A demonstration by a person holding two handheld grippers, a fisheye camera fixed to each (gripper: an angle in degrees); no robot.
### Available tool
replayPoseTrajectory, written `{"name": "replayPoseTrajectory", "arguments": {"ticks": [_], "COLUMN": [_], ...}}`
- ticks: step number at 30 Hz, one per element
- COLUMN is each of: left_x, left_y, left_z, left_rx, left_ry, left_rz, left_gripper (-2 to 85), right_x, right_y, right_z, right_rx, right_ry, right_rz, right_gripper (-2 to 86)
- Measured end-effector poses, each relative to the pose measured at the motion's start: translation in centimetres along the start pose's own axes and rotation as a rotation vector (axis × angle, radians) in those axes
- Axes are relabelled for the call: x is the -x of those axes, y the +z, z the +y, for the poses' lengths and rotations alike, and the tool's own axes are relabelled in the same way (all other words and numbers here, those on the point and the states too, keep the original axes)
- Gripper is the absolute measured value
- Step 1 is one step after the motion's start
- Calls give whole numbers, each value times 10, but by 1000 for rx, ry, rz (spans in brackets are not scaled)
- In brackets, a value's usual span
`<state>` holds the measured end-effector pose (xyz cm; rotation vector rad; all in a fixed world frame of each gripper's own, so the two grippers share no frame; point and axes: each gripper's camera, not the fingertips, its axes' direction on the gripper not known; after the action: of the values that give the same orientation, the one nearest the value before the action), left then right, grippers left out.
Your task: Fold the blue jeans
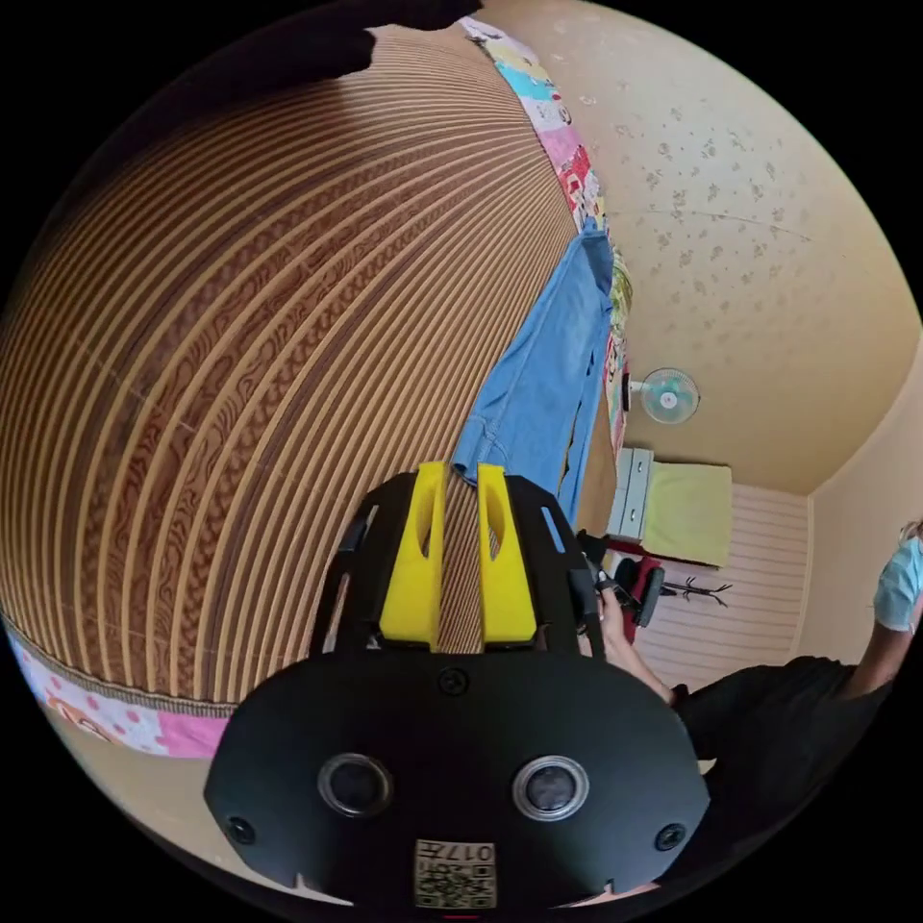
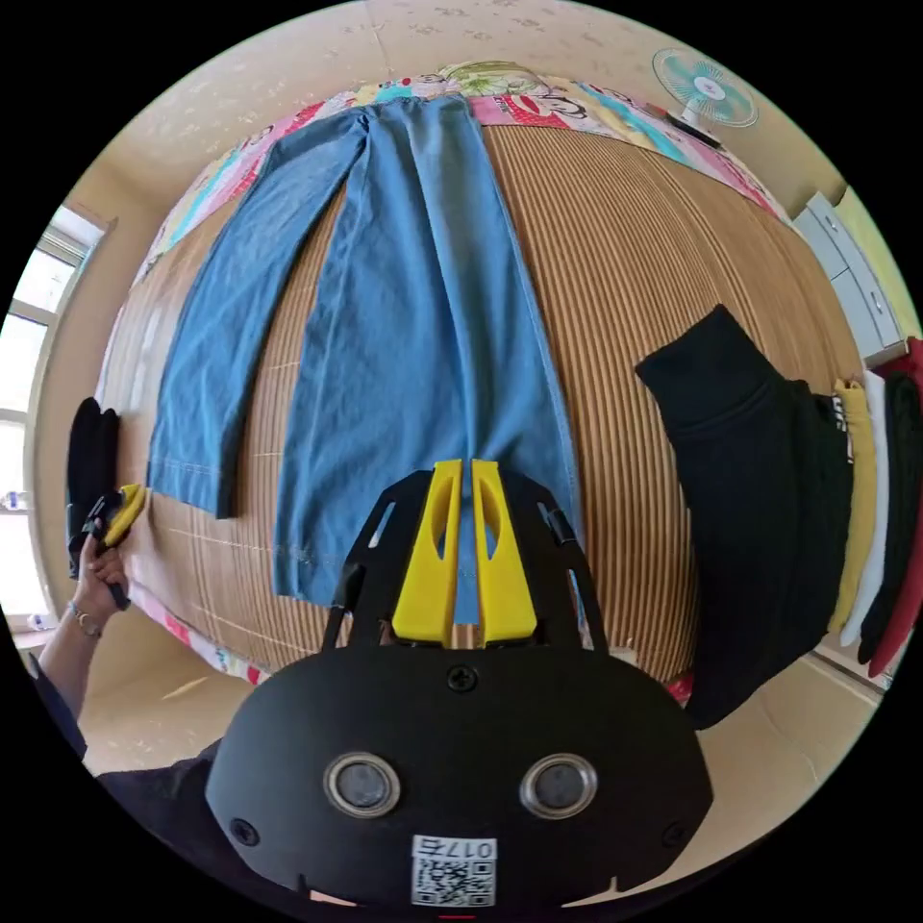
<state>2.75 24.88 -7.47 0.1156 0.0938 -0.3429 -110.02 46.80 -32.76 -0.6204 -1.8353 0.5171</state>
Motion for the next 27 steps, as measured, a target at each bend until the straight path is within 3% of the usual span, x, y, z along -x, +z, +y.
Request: {"name": "replayPoseTrajectory", "arguments": {"ticks": [2, 7, 10, 11, 16, 20, 27], "left_x": [-13, -24, -25, -24, 0, 27, 93], "left_y": [-13, 10, 58, 73, 83, 58, 51], "left_z": [-8, -64, -93, -96, -76, -27, 11], "left_rx": [-43, -8, 191, 255, 332, 306, 292], "left_ry": [61, 146, 231, 261, 339, 413, 229], "left_rz": [-55, -80, -251, -260, -197, -251, -178], "left_gripper": [65, 65, 64, 61, 13, 2, 8], "right_x": [21, 92, 107, 98, 83, 63, 36], "right_y": [-24, -4, 41, 41, 22, -9, -29], "right_z": [7, -8, -15, -12, 21, 57, 105], "right_rx": [-66, 38, 212, 178, 200, 257, 356], "right_ry": [-82, -271, -216, -135, -166, -183, -153], "right_rz": [-102, -207, -290, -342, -314, -238, -376], "right_gripper": [35, 65, 72, 67, 31, 20, 15]}}
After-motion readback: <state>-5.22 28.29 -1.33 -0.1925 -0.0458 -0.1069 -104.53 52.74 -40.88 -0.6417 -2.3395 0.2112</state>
